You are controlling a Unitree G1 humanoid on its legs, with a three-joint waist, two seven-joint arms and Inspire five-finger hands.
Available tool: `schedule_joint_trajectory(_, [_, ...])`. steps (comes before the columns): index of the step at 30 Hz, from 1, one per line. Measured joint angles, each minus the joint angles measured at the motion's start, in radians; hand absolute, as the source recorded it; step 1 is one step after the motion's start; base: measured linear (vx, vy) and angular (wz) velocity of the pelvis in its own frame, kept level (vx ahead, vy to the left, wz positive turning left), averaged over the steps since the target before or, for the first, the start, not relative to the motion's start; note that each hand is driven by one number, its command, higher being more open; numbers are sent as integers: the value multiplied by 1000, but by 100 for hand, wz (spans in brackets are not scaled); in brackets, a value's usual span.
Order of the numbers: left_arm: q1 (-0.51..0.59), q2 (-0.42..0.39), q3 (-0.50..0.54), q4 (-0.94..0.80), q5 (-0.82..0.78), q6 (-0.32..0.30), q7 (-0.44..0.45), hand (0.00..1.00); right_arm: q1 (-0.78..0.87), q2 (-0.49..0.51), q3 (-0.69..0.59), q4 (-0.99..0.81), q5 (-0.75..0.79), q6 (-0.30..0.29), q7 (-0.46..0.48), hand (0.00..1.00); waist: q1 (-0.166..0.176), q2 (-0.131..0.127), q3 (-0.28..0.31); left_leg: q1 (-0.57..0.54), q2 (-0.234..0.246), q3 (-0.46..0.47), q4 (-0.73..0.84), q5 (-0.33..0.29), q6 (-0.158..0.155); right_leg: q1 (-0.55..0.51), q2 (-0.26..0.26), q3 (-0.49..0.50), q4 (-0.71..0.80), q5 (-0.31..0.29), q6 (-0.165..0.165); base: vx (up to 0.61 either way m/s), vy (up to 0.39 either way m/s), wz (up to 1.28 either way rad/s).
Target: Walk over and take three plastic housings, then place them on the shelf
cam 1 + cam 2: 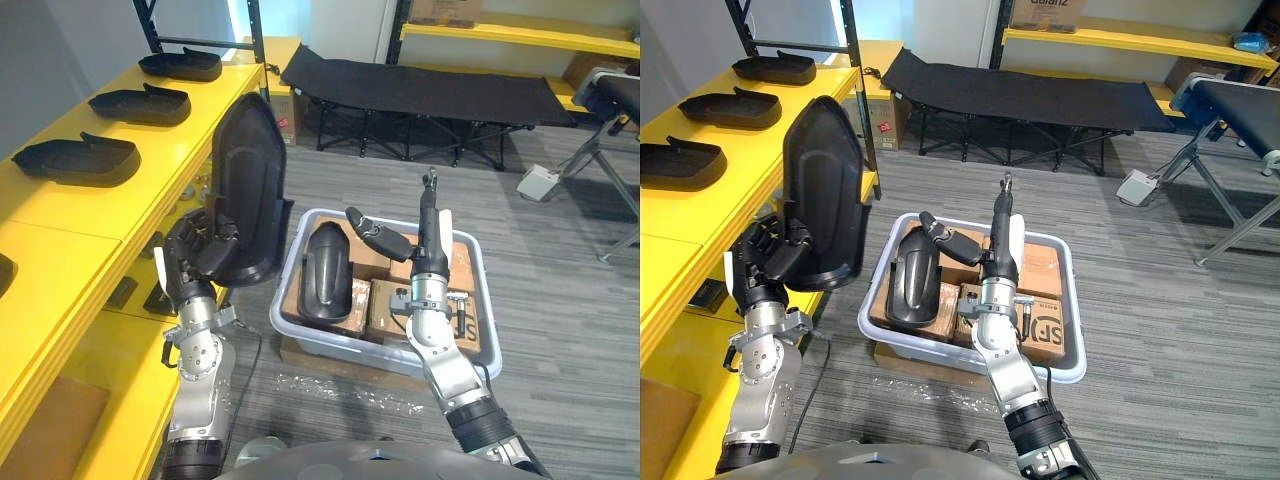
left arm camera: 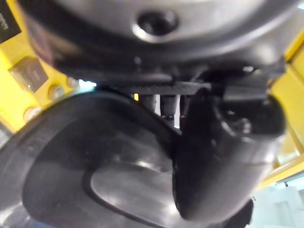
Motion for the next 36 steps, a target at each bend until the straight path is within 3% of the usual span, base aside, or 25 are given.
schedule_joint_trajectory(3, [22, -17, 46, -3, 8, -44, 45, 0, 39, 3, -24, -21, 67, 0, 6, 100, -2, 2, 1, 0, 1, 5, 0, -2, 0, -4, 1, 5, 0, 0, 0, 3, 24, -4])
schedule_joint_trajectory(8, [88, -59, 121, -90, -146, -106, 34, 0, 118, 36, -113, -27, 271, 41, 115, 100, 0, 5, 3, -1, 3, 19, -1, -4, 0, -13, 4, 19, 0, 0, 0, 3, 25, -8])
schedule_joint_trajectory(13, [147, -75, 177, -193, -256, -138, -2, 0, 189, 39, -168, -27, 348, 60, 204, 100, 2, 9, 5, -3, 7, 17, -1, -5, -1, -15, 8, 19, 0, -2, -3, -3, 6, 1])
schedule_joint_trajectory(18, [193, -82, 178, -266, -259, -138, -74, 0, 207, 37, -211, -27, 352, 58, 265, 100, 6, 14, 4, -57, -1, -71, 3, 1, -1, -13, 16, -7, 2, -8, 2, -20, -1, 44])
schedule_joint_trajectory(21, [194, -84, 178, -275, -259, -138, -113, 0, 211, 34, -218, -27, 391, 27, 294, 100, 6, 24, 6, -78, -12, -185, -10, 33, -1, 15, 9, -53, 33, -51, 13, 40, 37, 110])
schedule_joint_trajectory(28, [275, -111, 254, -287, -297, -138, -116, 0, 103, 21, -135, 59, 386, -30, 395, 100, 98, 51, 18, -110, -15, -376, -8, 73, -23, 72, 23, -224, 111, -147, 3, -24, -71, 79])
schedule_joint_trajectory(32, [369, -143, 298, -287, -309, -153, -136, 0, 41, 4, -87, 110, 388, -32, 393, 100, 163, 54, 26, -104, -24, -436, -17, 82, -30, 90, -9, -283, 208, -217, 5, -50, -29, 91])
schedule_joint_trajectory(33, [420, -153, 307, -314, -346, -153, -249, 0, 49, 4, -96, 109, 390, -47, 368, 100, 154, 53, 49, -159, -29, -370, 17, 113, 19, 172, -32, -465, 220, -232, 30, -113, 30, 225])
schedule_joint_trajectory(36, [421, -153, 310, -344, -371, -153, -317, 0, 50, 1, -108, 109, 386, -48, 345, 100, 178, 64, 71, -176, -61, -381, 11, 138, 14, 183, -49, -488, 226, -226, 42, -68, 110, 105])
